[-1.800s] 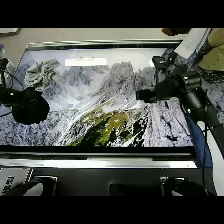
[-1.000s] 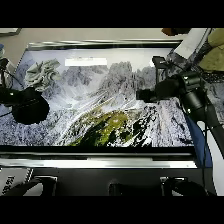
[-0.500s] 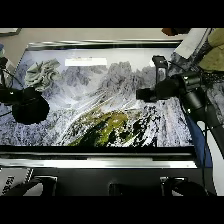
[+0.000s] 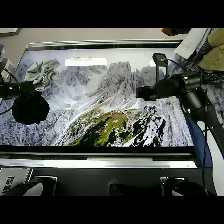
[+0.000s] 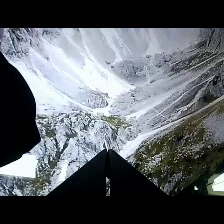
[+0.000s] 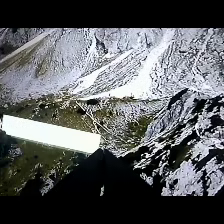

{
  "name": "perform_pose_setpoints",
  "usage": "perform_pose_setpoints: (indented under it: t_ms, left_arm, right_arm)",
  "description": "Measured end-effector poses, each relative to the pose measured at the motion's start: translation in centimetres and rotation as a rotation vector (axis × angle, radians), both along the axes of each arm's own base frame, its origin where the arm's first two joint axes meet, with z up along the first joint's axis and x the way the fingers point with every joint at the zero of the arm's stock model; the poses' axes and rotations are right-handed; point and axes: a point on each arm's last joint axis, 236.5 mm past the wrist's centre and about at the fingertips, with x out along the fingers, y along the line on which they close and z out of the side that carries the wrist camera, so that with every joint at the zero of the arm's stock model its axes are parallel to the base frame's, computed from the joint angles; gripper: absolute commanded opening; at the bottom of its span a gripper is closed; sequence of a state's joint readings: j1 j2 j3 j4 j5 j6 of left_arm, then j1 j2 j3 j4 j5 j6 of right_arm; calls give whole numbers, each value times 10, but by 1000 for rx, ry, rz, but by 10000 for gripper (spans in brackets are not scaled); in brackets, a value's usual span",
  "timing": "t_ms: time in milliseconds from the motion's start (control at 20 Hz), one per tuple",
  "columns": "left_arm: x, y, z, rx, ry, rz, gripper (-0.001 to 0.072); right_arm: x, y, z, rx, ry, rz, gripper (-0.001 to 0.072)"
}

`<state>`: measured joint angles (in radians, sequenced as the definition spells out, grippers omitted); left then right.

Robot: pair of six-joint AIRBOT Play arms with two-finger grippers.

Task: Fold the clothes and pants, and hang the long-sleeved shirts on hangers.

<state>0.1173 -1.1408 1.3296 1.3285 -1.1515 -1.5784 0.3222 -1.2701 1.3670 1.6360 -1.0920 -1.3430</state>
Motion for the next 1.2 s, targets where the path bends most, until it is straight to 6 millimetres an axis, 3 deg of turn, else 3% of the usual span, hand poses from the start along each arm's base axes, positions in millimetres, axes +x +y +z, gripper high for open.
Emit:
perform_pose_setpoints:
  t_ms: [50, 100, 250, 350, 500, 600, 750, 900, 950, 1000, 1050, 1200]
  left_arm:
    - [0, 0, 0, 1, -1, 0, 489]
    - [0, 2, -1, 8, 1, 2, 688]
    - [-5, 26, -12, 55, 55, 97, 715]
    - [-8, 65, -31, 119, 123, 210, 715]
    - [-9, 113, -74, 145, 238, 336, 716]
    - [-7, 137, -111, 145, 315, 390, 715]
    - [-5, 154, -167, 137, 418, 418, 715]
    - [2, 156, -206, 128, 463, 417, 708]
    - [5, 155, -215, 127, 469, 414, 493]
    - [7, 152, -223, 121, 473, 408, 50]
    - [8, 148, -228, 114, 481, 401, 17]
    - [12, 127, -233, 76, 490, 343, 15]
  right_arm:
    - [0, 0, 0, 0, 0, 0, 31]
    - [0, 0, 0, 0, 0, 0, 31]
    - [-1, 0, -1, -2, 7, 1, 46]
    - [-2, -1, -1, -3, 10, 1, 151]
    - [-3, -1, -2, -3, 15, 1, 187]
    - [-3, 0, -2, -2, 15, 1, 295]
    - [-3, 0, -2, -3, 16, 1, 324]
    - [-3, 0, -2, -3, 17, 1, 324]
    - [-3, -1, -2, -3, 17, 1, 324]
    - [-3, -1, -2, -3, 17, 1, 324]
    - [-3, 0, -2, -3, 17, 1, 324]
    - [-6, -1, -4, -3, 30, -5, 324]
